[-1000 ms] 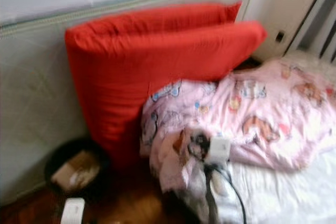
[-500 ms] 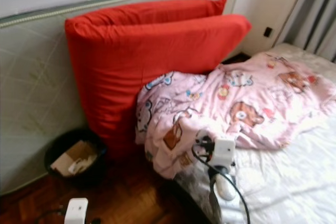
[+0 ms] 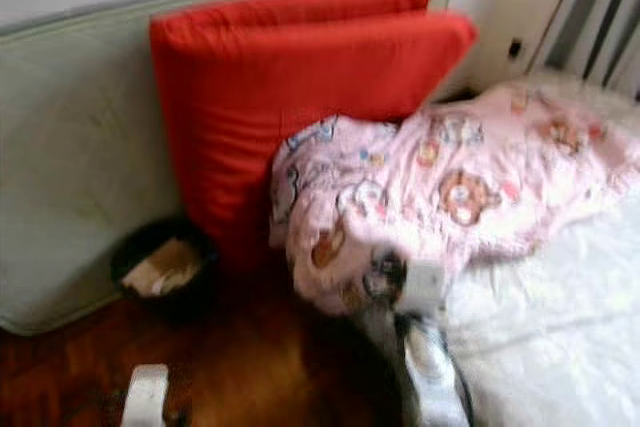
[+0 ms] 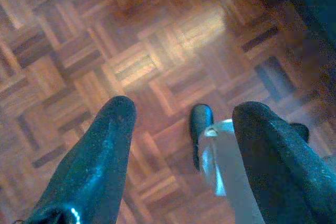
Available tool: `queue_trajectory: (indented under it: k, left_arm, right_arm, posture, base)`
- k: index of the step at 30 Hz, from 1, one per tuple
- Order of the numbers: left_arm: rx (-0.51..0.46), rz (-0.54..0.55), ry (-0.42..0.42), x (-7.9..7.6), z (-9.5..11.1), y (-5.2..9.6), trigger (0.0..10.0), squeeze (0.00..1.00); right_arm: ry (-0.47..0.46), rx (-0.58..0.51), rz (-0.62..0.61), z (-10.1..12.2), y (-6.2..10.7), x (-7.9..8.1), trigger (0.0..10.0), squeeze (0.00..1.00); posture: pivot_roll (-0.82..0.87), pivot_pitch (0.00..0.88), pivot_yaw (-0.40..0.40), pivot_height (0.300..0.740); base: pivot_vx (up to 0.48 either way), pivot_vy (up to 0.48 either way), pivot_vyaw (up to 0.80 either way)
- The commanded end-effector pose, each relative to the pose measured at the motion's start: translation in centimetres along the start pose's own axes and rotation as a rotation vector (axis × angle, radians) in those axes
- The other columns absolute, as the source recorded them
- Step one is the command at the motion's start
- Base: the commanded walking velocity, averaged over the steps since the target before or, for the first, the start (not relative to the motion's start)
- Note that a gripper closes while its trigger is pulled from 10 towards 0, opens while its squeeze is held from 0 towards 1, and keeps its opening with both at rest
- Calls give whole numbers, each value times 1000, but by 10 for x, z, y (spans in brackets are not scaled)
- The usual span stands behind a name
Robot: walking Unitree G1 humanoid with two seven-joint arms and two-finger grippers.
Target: Clean up the room
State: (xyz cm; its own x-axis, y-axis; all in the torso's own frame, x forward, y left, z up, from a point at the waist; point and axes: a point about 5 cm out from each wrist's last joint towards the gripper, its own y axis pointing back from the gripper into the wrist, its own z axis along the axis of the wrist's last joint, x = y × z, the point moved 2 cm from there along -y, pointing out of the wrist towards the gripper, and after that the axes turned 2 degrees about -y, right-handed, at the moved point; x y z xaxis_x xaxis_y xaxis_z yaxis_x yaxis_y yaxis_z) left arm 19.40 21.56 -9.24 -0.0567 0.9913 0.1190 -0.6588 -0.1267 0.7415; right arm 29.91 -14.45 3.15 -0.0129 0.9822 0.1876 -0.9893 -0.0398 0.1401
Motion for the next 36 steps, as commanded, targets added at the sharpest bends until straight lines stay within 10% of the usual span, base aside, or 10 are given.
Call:
queue_trajectory:
  k: [1, 17, 36]
  left_arm:
    - [7, -1, -11, 0, 0, 0, 10000, 0]
    - [7, -9, -32, -2, -1, 0, 10000, 0]
    - [2, -12, -48, -2, 2, -1, 10000, 0]
  right_arm:
    - [-7, 5, 8, 0, 0, 1, 10000, 0]
    - [-24, -54, 186, 1, 0, 18, 10000, 0]
    - [125, 282, 239, -65, 27, -6, 10000, 0]
  posture:
    - [-19, 53, -43, 740]
    - [-18, 57, -42, 740]
    - [-18, 57, -43, 740]
  base:
    - [0, 0, 0]
    - [0, 0, 0]
    - [0, 0, 0]
